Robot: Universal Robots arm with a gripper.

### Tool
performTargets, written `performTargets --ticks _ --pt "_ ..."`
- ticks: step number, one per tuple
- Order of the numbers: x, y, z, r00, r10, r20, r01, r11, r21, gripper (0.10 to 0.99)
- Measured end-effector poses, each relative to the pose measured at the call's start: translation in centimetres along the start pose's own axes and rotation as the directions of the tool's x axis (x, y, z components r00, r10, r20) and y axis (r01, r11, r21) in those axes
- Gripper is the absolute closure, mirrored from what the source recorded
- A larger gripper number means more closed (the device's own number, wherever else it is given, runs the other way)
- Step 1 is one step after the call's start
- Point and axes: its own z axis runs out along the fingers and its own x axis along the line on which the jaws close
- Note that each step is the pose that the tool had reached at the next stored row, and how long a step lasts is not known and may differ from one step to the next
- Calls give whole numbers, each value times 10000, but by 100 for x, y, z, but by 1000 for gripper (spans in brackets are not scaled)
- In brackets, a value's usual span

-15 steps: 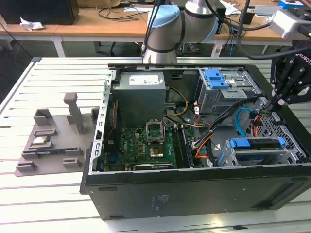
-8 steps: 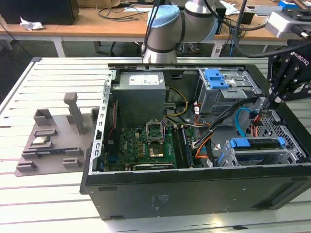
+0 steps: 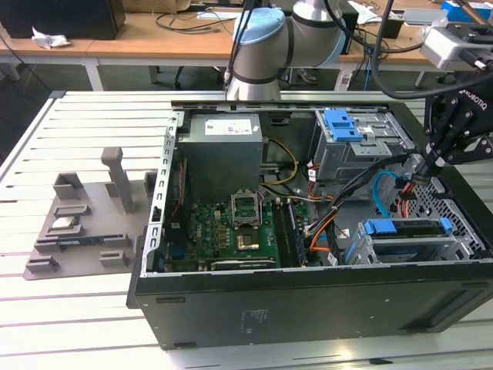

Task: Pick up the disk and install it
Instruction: 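Insert the first disk wire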

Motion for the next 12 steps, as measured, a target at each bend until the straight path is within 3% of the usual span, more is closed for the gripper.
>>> performTargets --ticks 9,12 --pt "-2 -5 12 10000 -2 -5 2 10000 0 973" --pt "-2 -5 12 10000 -1 -6 1 10000 0 792"
